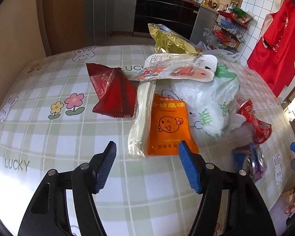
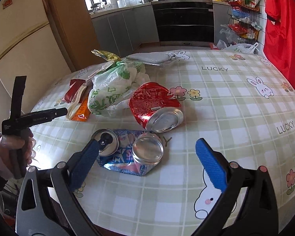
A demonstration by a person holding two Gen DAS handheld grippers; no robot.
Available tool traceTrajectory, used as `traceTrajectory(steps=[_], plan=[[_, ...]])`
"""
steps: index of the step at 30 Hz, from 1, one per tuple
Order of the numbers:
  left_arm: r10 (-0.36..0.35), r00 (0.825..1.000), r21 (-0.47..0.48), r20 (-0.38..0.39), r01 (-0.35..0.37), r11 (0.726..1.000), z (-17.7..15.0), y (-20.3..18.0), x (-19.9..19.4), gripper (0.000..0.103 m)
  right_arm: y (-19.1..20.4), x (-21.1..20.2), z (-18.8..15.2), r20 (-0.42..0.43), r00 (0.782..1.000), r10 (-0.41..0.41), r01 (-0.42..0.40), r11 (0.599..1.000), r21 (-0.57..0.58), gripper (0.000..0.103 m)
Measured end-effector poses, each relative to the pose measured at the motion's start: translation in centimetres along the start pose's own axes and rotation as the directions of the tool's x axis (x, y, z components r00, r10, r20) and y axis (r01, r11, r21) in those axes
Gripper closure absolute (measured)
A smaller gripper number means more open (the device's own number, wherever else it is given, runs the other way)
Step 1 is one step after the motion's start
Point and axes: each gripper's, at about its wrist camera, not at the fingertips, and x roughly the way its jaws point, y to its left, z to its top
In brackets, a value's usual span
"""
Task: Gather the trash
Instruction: 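Grasp the crushed red cola can with the right tool while the left tool grasps a clear strip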
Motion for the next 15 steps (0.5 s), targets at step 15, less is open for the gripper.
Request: traceTrajectory(steps=[15], plan=[[0.011,0.998,-0.041,-0.056,-0.014,0.999,1.7,1.4,4.0,0.08,0.5,7.0,3.9,-0.107,0.991,-0.081,0.059,0.979,-0.196,0.006]])
